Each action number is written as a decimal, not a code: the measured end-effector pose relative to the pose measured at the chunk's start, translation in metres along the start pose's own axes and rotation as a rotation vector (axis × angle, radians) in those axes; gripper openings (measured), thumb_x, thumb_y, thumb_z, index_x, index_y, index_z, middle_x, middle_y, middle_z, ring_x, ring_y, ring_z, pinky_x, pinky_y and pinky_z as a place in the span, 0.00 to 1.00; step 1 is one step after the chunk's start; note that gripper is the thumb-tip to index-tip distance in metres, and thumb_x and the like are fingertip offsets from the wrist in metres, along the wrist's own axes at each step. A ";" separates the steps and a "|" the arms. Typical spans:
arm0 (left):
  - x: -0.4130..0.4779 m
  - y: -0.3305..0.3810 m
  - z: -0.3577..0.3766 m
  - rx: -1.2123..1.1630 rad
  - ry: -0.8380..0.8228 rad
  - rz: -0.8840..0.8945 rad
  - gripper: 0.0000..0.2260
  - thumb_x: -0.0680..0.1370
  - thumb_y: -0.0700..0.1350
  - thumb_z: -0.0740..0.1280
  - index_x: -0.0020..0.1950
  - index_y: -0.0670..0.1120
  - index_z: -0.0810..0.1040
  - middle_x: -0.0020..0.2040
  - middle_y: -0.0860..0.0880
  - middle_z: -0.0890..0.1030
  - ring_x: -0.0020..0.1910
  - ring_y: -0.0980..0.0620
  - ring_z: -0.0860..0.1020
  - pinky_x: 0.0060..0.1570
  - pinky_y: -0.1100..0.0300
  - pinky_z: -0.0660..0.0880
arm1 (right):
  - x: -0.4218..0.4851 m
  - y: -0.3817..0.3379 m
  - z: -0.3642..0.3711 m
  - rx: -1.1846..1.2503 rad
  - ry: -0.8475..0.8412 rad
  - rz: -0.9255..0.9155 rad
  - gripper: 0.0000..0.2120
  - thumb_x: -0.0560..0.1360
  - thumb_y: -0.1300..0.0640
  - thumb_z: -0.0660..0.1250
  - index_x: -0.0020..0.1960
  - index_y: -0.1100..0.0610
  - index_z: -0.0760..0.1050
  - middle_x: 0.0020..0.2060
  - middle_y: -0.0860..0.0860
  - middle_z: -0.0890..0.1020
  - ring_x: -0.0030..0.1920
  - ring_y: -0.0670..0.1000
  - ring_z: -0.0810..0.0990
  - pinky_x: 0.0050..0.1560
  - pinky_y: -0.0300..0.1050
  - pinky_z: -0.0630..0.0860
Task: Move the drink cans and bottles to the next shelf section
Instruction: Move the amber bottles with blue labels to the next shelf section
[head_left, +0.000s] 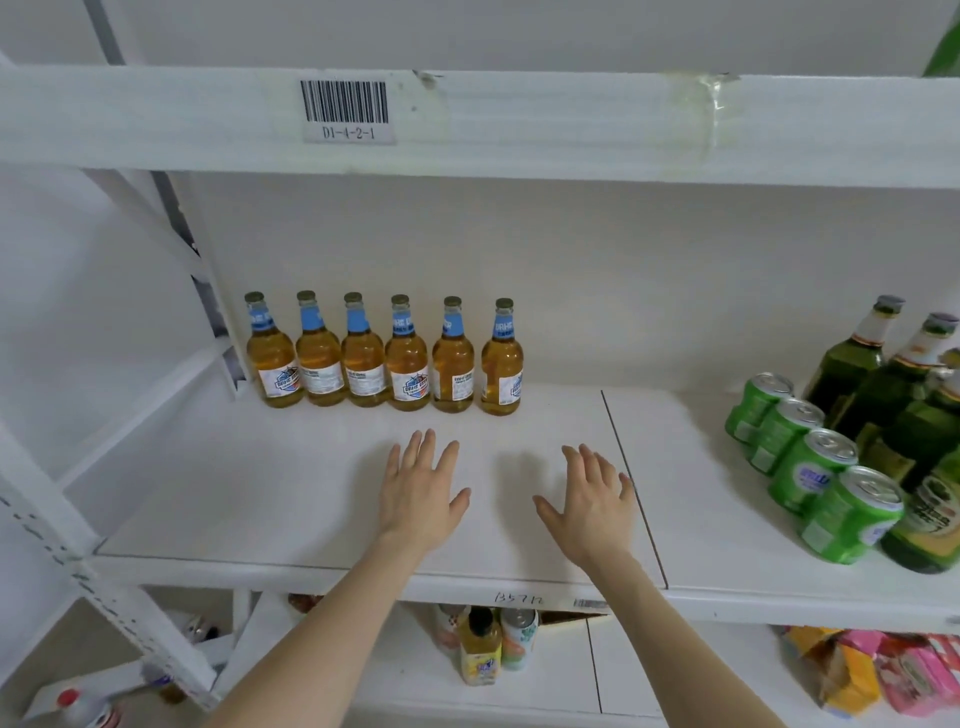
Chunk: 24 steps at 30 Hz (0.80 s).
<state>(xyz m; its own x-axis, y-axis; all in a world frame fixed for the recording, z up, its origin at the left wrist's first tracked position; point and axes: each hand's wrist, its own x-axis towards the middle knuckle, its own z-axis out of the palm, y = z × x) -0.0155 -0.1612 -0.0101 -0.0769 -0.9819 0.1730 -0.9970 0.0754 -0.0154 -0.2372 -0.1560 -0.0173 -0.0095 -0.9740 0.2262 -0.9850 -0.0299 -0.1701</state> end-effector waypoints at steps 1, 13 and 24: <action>0.007 -0.004 0.002 0.001 0.001 -0.004 0.30 0.81 0.62 0.54 0.80 0.52 0.53 0.81 0.43 0.54 0.80 0.43 0.50 0.77 0.45 0.49 | 0.009 -0.003 0.002 -0.008 -0.003 -0.004 0.36 0.77 0.35 0.59 0.78 0.51 0.57 0.78 0.52 0.62 0.77 0.54 0.59 0.74 0.58 0.57; 0.116 -0.053 0.023 -0.314 0.137 -0.026 0.35 0.79 0.60 0.63 0.80 0.47 0.53 0.78 0.45 0.63 0.77 0.46 0.62 0.72 0.52 0.66 | 0.120 -0.052 0.028 0.021 0.064 0.018 0.37 0.76 0.34 0.60 0.78 0.51 0.56 0.78 0.51 0.62 0.77 0.53 0.59 0.74 0.58 0.57; 0.171 -0.045 0.068 -0.940 0.112 -0.111 0.37 0.78 0.50 0.70 0.80 0.46 0.53 0.78 0.48 0.64 0.76 0.48 0.64 0.72 0.51 0.67 | 0.189 -0.054 0.041 0.355 0.103 0.067 0.38 0.73 0.37 0.67 0.76 0.53 0.60 0.72 0.51 0.71 0.71 0.56 0.68 0.69 0.58 0.63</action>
<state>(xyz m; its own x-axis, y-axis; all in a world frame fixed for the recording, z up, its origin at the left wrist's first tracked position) 0.0163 -0.3443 -0.0472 0.0672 -0.9733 0.2195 -0.5888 0.1389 0.7963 -0.1790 -0.3475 -0.0044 -0.1070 -0.9492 0.2959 -0.8604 -0.0607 -0.5060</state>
